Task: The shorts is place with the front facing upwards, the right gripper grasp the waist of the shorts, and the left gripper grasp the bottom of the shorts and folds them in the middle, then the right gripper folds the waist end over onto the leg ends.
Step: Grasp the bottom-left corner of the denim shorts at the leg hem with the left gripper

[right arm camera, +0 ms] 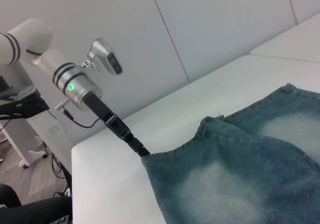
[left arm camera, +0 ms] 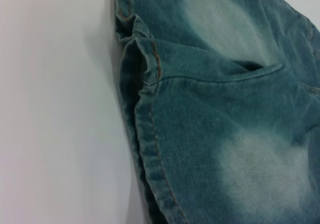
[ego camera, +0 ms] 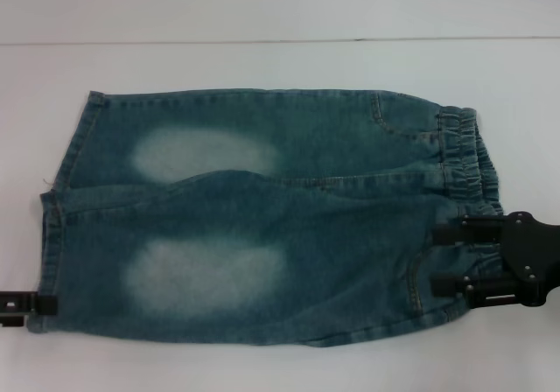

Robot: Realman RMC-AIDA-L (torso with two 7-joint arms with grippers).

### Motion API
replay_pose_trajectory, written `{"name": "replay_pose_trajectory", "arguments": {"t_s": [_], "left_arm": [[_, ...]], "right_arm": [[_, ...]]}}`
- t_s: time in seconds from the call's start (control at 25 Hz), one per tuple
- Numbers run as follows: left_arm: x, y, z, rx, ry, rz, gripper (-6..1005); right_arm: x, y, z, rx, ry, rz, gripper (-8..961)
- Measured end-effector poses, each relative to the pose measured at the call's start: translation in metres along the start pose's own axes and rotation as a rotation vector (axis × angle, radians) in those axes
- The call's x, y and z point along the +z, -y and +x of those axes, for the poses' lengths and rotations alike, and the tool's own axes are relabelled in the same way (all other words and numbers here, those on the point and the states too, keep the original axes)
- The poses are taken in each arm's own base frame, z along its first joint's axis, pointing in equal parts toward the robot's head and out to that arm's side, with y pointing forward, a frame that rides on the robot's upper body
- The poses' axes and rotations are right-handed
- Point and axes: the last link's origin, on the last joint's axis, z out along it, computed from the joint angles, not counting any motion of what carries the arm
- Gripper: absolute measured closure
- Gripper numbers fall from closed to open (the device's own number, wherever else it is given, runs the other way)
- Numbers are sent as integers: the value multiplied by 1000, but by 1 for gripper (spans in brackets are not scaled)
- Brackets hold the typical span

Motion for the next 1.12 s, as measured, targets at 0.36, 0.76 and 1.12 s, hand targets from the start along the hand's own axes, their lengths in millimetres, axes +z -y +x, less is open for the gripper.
{"name": "replay_pose_trajectory", "arguments": {"t_s": [0.36,0.76,1.12], "left_arm": [[6,-3,2,3,16,-18,125],[12,-7,4,21,33,-23,201],[16,-4,6,23,15,-4,533]], "right_arm": [[0,0,1,1,0,2,101],[-2,0,0,-4,8,8,102],[-1,0,0,-9,10,6,101]]}}
